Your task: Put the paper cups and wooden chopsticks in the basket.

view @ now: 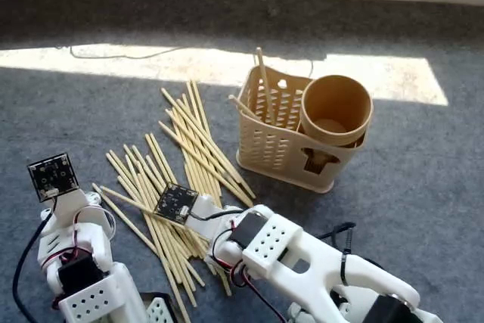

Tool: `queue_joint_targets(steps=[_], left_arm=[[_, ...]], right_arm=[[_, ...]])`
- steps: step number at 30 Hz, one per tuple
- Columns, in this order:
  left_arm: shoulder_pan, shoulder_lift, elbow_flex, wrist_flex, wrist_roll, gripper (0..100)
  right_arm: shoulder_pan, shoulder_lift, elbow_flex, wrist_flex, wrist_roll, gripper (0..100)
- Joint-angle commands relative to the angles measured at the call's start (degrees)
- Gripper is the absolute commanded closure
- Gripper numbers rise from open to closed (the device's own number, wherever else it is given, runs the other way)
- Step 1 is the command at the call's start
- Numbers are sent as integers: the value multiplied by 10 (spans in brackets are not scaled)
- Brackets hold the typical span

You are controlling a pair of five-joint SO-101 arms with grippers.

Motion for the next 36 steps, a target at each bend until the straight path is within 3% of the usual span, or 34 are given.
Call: queue_joint_targets(steps=[1, 11, 19, 28, 36], left_arm=[[-5, -6, 11, 3, -4, 993], [-4, -5, 11, 3, -4, 992], [-4, -5, 11, 4, -4, 992], [-6, -5, 11, 4, -4, 992], [-5, -5, 11, 4, -4, 992]], right_arm=[[34, -87, -20, 33, 8, 992], [65, -307, 28, 145, 8, 992], [71, -427, 31, 312, 8, 992], [266, -444, 33, 349, 139, 992], [332, -444, 62, 374, 229, 992]])
